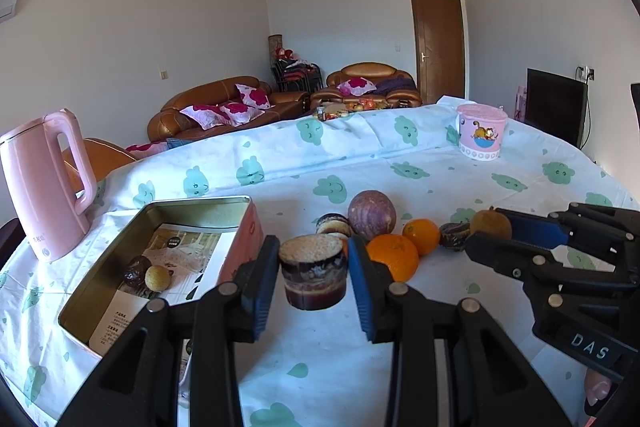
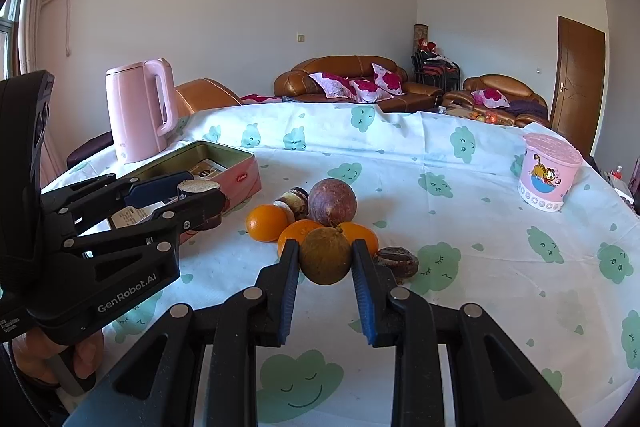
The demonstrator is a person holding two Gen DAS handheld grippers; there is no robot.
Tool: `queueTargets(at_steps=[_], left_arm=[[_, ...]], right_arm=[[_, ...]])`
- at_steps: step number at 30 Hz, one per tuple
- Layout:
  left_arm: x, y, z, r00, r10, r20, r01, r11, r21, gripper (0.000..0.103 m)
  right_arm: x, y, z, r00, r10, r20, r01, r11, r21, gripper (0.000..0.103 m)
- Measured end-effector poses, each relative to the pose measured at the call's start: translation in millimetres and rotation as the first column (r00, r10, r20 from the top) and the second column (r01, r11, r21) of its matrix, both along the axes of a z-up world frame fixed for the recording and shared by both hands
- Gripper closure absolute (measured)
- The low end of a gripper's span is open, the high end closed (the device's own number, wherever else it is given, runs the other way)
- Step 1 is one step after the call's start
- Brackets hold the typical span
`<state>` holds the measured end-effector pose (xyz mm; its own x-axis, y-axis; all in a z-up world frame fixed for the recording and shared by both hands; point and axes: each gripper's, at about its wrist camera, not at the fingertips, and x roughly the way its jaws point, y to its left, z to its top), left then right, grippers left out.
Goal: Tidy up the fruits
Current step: 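Lift the cake and the brownish fruit off the table with both tools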
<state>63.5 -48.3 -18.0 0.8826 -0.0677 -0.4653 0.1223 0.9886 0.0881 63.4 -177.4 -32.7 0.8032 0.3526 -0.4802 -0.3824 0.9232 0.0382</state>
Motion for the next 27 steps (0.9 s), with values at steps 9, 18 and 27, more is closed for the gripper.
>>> queueTargets(at_steps=[9,18,27], left_arm=[[-4.4,2.7,2.7,1.000,0.011,0.025,-0.011,1.000,-0.010,0.066],[-9.7,3.6,4.8,0.998,0.018,0.056,-0.017,1.000,-0.014,0.066],[-14.7,4.8,7.5,0.996,0.024,0.088,-0.022,1.000,-0.015,0.066]], right_arm=[[-4.8,-2.0,2.3,1.000,-0.005,0.031,0.005,1.000,0.006,0.075],[-11.0,-4.1,5.0,0.997,-0.009,0.072,0.008,1.000,0.011,0.075],[-16.2,-6.6,7.1,0.994,-0.015,0.106,0.013,1.000,0.019,0.075]])
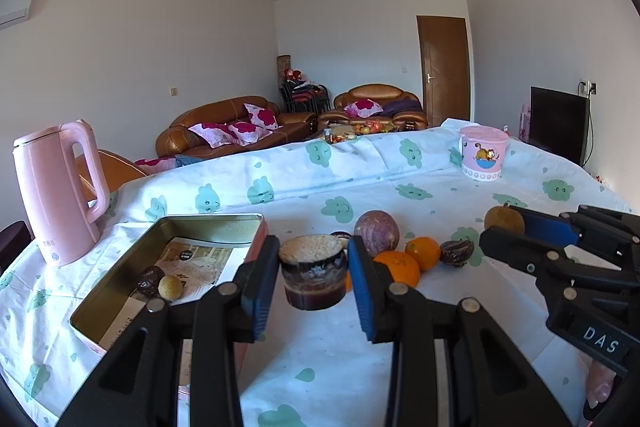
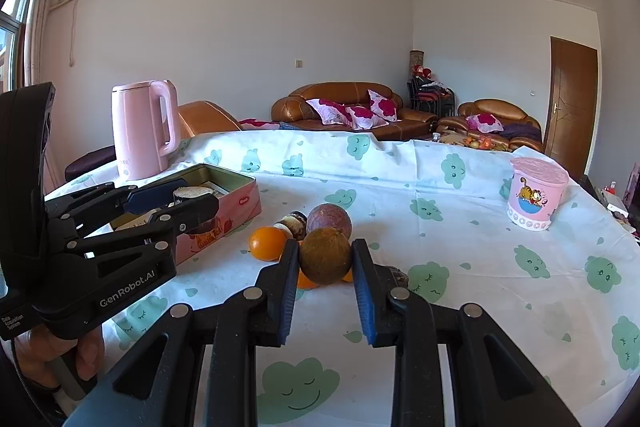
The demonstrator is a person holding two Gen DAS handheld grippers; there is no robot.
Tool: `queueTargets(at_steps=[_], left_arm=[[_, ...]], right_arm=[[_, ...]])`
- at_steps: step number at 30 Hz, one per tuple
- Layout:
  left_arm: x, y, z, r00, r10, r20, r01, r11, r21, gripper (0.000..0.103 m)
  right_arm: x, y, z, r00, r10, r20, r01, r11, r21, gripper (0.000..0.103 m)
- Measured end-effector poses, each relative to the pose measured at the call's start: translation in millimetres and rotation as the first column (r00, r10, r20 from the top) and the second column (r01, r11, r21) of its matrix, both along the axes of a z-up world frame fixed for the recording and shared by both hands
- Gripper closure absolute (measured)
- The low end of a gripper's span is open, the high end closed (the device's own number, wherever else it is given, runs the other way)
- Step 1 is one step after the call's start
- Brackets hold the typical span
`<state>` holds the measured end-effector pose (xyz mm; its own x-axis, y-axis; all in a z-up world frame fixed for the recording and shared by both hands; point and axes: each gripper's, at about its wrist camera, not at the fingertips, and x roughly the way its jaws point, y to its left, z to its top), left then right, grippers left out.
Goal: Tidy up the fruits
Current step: 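Lift the cake and the brownish fruit off the table with both tools, then carry the cake and the brownish fruit over the tin box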
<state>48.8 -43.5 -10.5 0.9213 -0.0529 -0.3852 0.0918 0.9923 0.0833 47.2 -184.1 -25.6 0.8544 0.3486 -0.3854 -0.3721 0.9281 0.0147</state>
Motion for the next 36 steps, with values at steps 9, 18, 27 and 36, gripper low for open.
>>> queueTargets(at_steps=[9,18,27,36], left_arm=[[-6.1,-1.4,2.1,0.999,0.008,0.037,-0.009,1.000,0.013,0.066],[-10.4,-1.5,3.5,0.998,0.020,0.064,-0.021,1.000,0.022,0.066],[-8.0,2.0,2.9,0.999,0.027,0.044,-0.028,1.000,0.010,0.066],[-7.4,2.3,2.1,0.999,0.030,0.037,-0.030,1.000,0.005,0.066]], right_arm=[[-6.8,-1.3,2.4,0.999,-0.006,0.037,0.006,1.000,0.006,0.075],[-12.1,-2.4,3.5,0.998,-0.014,0.063,0.014,1.000,0.008,0.075],[-12.2,10.3,2.8,0.998,-0.004,0.067,0.008,0.998,-0.067,0.075],[-6.9,11.0,2.3,0.999,-0.011,0.053,0.015,0.997,-0.077,0.075]])
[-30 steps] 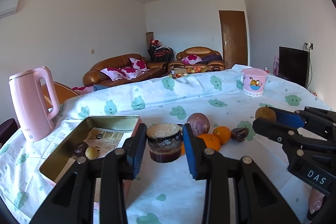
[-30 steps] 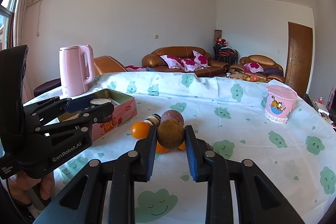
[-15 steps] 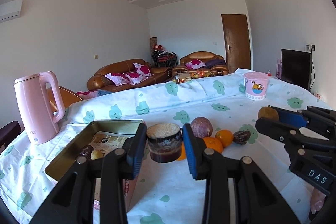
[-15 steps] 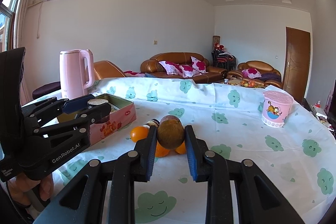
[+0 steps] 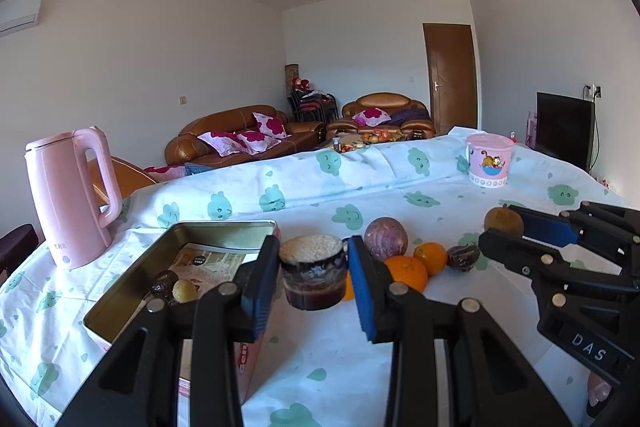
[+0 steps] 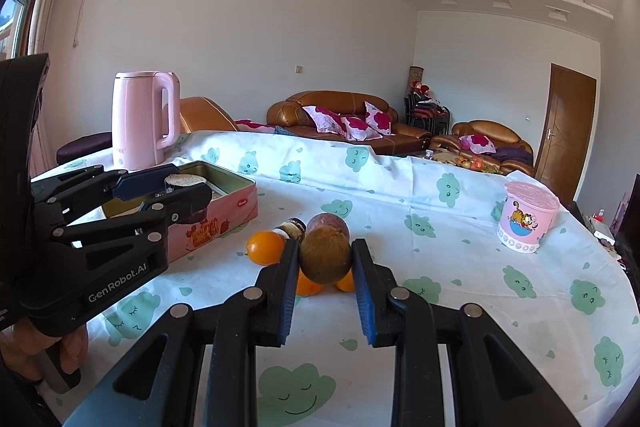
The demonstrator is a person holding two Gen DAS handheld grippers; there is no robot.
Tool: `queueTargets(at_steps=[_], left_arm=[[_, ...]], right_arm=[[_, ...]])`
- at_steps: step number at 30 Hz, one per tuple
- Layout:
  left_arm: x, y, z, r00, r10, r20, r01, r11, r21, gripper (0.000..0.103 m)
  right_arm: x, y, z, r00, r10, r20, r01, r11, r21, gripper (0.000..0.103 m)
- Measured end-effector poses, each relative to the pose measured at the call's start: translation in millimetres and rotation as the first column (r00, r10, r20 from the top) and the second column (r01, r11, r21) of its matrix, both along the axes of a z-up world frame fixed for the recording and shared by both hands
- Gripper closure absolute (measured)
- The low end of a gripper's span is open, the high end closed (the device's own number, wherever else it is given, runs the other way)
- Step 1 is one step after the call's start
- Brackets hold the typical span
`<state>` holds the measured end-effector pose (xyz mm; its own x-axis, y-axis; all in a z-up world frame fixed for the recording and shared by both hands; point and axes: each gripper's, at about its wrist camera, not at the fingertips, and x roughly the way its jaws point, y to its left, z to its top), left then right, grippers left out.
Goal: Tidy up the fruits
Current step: 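Carry the cake and the brownish fruit over the tin box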
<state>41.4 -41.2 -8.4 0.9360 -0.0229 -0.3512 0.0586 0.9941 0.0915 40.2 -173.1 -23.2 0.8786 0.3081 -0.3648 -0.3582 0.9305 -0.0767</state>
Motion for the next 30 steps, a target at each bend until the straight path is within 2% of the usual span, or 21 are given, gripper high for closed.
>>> queueTargets(at_steps=[7,16,23,30], left_arm=[[2.9,13.3,-0.7,0.999,0.015,-0.033,-0.016,1.000,-0.019,0.066],[18.4,69.9,5.0,0.986,0.119,-0.120,-0.126,0.990,-0.059,0.066],[32.1,117.3,6.8,0.963,0.203,-0.177,-0.212,0.977,-0.034,0.066],[47.7,144.1,0.3,0.949,0.223,-0.223,-0.228,0.974,0.004,0.066]], right_arm=[[4.1,8.4,3.1,1.000,0.005,-0.003,-0.005,0.999,-0.037,0.075],[16.0,39.8,37.9,0.995,0.103,0.001,-0.103,0.994,-0.025,0.075],[30.8,84.5,57.1,0.981,0.193,-0.001,-0.193,0.981,-0.030,0.075],[49.9,124.6,54.3,0.971,0.236,-0.032,-0.237,0.970,-0.047,0.075]])
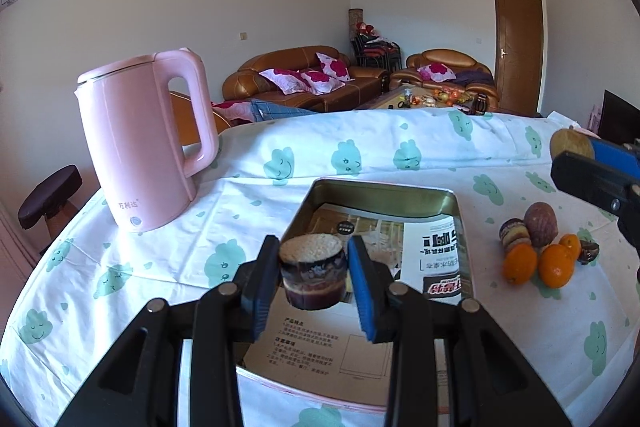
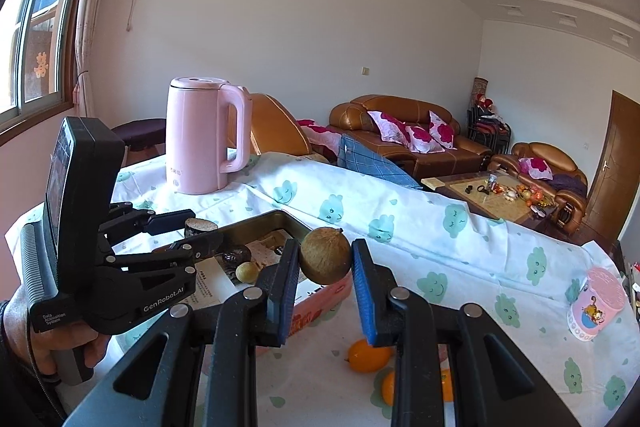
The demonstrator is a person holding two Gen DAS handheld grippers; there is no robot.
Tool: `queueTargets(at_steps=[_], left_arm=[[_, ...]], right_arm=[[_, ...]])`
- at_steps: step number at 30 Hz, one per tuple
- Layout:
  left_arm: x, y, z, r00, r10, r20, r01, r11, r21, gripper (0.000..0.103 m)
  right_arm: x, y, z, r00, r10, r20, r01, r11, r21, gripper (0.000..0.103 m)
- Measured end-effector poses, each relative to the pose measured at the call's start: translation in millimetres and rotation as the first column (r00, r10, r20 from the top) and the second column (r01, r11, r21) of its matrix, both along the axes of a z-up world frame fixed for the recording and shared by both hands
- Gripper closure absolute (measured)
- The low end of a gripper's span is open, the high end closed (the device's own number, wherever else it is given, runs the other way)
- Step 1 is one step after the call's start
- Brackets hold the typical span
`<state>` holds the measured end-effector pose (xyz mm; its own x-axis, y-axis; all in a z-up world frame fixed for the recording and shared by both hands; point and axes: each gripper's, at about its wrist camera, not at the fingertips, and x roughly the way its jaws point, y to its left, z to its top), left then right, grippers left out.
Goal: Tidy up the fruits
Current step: 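Carry the cake and the brownish fruit over the tin box, then open both tools to drop the cake and fruit into the tin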
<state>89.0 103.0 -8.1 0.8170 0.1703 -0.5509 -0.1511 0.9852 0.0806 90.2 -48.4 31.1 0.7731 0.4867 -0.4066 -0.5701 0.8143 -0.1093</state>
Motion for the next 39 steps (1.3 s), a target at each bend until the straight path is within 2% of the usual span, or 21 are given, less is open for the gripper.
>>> queueTargets(at_steps=[5,16,28,39], left_arm=[[10.9,4.0,-11.7,0.999,-0.021,-0.049,0.021,1.000,-0.004,0.066],[20.1,9.5,-27.3,0.993,-0.045,-0.105,0.041,0.998,-0.039,0.066],[26.9,15.2,-39.4,0.986,-0.041,-0.160,0.033,0.998,-0.052,0.066],[26.4,15.6,-39.6,0.986,-0.033,-0.163,0.024,0.998,-0.056,0.064]], right_arm=[[16.2,17.9,-13.5,0.999,0.006,-0.050,-0.006,1.000,-0.006,0.075],[41.2,41.9,-50.5,0.990,-0.003,-0.143,-0.002,0.999,-0.035,0.075],[48.4,55.4,-70.6,0.983,-0.002,-0.185,-0.012,0.997,-0.075,0.075],[50.9,58.7,-73.1,0.981,-0.002,-0.194,-0.016,0.996,-0.091,0.075]])
